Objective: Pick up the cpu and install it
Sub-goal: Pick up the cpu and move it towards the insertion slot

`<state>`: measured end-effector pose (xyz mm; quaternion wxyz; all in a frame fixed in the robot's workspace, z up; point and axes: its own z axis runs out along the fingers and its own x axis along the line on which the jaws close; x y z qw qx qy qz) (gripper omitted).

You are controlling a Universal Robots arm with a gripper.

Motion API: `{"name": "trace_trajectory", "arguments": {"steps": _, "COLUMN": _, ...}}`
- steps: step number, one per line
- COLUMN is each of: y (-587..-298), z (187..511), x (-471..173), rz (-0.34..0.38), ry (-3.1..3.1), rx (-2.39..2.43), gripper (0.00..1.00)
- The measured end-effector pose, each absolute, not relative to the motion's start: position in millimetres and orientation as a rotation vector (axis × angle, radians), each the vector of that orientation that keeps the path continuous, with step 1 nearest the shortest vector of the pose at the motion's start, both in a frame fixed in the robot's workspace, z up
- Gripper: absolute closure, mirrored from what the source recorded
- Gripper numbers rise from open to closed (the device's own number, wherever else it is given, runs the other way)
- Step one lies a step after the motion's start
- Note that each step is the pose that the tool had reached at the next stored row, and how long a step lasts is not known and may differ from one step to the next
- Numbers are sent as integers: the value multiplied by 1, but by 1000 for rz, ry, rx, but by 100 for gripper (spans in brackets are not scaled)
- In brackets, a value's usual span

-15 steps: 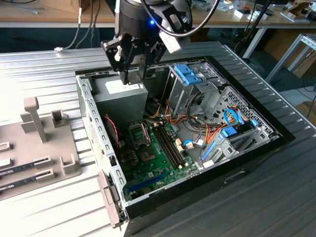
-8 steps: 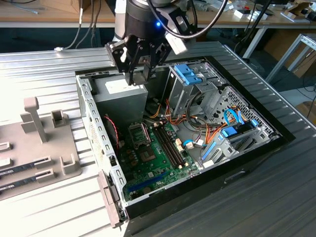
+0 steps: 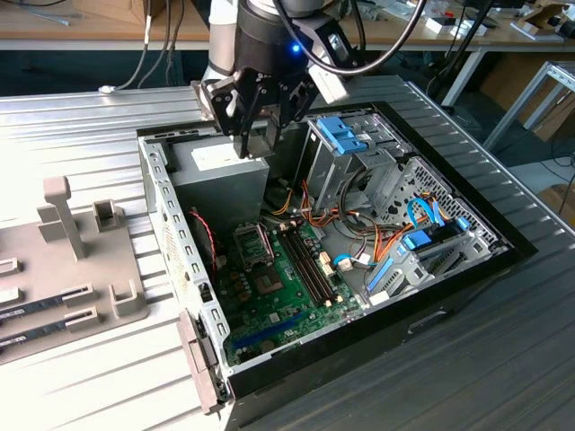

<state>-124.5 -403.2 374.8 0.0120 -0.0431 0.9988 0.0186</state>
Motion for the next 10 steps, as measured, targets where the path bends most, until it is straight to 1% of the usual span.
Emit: {"name": "trace_trajectory", "arguments": {"steps": 10, "y": -404, "z": 374, "x": -120, "rz": 58, "ry": 3114, "rx": -135, "gripper": 53}}
